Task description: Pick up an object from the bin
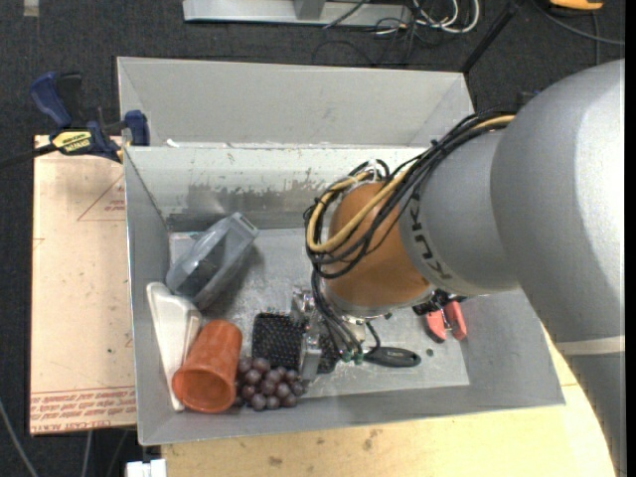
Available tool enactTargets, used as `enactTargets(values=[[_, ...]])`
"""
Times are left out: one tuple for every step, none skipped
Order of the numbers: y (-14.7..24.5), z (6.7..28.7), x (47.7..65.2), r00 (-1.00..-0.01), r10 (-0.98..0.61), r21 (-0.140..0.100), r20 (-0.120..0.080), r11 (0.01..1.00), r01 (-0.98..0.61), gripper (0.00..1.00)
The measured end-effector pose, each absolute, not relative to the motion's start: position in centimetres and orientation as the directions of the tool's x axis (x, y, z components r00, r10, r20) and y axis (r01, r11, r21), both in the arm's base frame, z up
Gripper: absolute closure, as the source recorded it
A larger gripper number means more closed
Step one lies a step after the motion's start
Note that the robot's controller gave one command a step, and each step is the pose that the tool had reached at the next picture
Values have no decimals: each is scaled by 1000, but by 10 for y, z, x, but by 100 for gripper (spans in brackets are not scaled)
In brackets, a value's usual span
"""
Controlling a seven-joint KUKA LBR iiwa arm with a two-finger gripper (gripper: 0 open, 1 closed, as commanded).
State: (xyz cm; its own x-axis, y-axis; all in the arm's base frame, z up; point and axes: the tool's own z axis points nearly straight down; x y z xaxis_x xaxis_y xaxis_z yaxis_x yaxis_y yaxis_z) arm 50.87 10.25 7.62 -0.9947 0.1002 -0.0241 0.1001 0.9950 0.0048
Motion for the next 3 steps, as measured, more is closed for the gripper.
enactTargets(values=[[102,80,507,-995,99,4,-21,995,99,100],[100,118,497,-1000,6,2,-9,1000,6,100],[86,249,514,-995,-99,0,-1,995,-99,100]])
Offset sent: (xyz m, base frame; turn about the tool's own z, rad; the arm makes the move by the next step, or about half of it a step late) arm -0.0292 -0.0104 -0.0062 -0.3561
